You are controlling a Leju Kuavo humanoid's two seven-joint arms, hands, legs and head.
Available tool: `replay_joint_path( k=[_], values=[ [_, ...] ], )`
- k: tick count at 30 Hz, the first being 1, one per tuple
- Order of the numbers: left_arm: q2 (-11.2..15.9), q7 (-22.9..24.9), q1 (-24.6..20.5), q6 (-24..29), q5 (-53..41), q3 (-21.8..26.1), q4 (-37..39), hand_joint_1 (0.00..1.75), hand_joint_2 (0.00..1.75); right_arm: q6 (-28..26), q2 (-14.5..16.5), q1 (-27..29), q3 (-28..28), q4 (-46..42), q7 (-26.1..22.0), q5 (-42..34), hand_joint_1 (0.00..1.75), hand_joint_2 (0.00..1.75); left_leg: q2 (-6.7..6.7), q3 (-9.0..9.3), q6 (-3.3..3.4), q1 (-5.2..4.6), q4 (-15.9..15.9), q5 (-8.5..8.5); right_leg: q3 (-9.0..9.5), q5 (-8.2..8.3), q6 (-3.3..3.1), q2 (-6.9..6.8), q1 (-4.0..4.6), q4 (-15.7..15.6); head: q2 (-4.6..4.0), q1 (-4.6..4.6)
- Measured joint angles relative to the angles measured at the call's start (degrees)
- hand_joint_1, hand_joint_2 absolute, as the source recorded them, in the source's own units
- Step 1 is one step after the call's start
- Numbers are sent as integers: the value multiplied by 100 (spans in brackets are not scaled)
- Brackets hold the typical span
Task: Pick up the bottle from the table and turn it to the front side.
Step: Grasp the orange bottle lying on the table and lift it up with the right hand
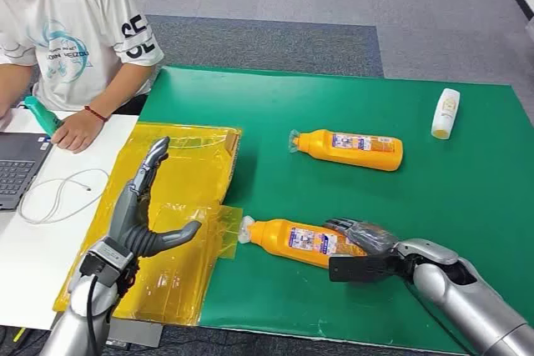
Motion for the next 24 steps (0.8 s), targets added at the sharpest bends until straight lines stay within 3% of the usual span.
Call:
replay_joint_path(
  k=[14, 24],
  values=[
    [-38, 0, -140, 1, 4, -124, 159, 0, 175, -23, 14, 54, 25, -75, -9, -48, 0, 175, 0, 1, -2, 1, 0, 1, 3, 1, -1, 0, 0, 1, 1, -1],
    [-64, 42, -99, 35, -14, -140, 186, 0, 175, -210, 476, -144, 318, -292, 648, 1093, 0, 175, 0, 0, -5, 2, -1, 3, 2, 1, -3, -1, 2, 5, 1, -1]
  ],
)
